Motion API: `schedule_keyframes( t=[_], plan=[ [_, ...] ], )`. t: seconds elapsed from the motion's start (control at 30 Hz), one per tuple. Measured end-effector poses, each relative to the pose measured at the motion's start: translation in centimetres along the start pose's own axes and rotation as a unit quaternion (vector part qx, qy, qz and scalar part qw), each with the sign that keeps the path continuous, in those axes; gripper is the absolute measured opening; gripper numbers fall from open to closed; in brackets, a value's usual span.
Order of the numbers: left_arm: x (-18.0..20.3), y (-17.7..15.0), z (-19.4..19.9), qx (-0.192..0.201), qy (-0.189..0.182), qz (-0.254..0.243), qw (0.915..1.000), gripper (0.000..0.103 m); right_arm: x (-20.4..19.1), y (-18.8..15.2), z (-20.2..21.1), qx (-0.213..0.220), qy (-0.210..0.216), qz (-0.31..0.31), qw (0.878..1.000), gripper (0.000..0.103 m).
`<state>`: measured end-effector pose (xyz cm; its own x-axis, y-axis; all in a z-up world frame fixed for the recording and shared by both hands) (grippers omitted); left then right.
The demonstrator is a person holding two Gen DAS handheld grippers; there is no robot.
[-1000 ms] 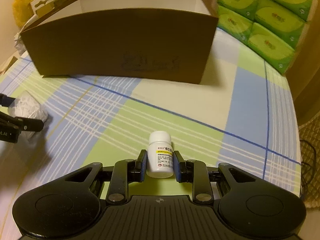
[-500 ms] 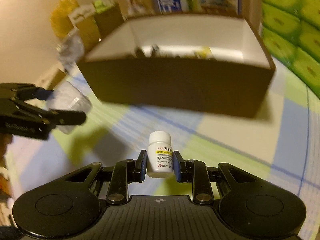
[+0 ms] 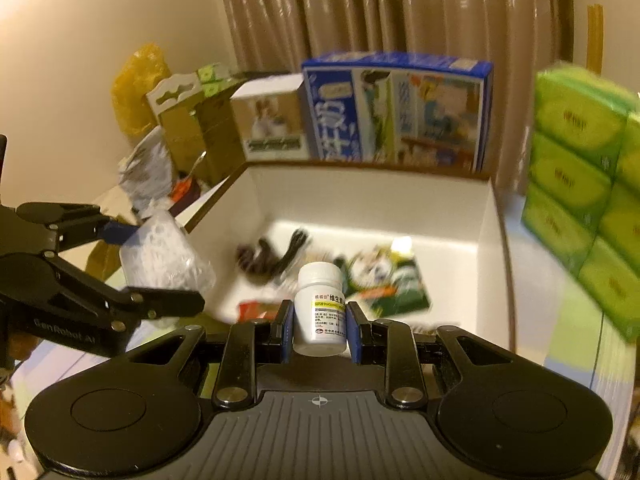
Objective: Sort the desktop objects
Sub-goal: 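Carry the floss case in the left tool and the pill bottle in the right tool into the box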
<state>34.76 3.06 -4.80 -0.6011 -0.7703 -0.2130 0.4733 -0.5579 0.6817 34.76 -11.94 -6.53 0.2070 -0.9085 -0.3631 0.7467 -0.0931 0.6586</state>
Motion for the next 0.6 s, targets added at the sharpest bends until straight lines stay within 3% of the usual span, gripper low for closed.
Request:
schedule_keyframes(
  t=[0.37, 0.6],
  plan=[
    [-4.2, 4.1, -8.9, -0.028, -0.024, 0.026, 0.999, 0.083, 4.0, 4.9, -7.6, -0.023, -0.035, -0.026, 0.999, 0.024],
    [-5.9, 4.8, -13.0, -0.047, -0.012, 0.024, 0.9985, 0.083, 5.4, 6.0, -10.6, -0.038, -0.054, -0.023, 0.998, 0.024]
  ],
)
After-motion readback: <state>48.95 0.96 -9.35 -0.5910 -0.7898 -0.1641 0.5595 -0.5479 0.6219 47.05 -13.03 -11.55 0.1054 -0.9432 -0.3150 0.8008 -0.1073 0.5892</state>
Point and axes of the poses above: each gripper's, at about its wrist camera, not at the fingertips, and z roughly against the way its jaws point, x to its right, y to its top, the point moved 8 cm from there along -z, roughly the way its jaws point, and after that the axes turned 15 degrees about -z, right-handed, at the moved point
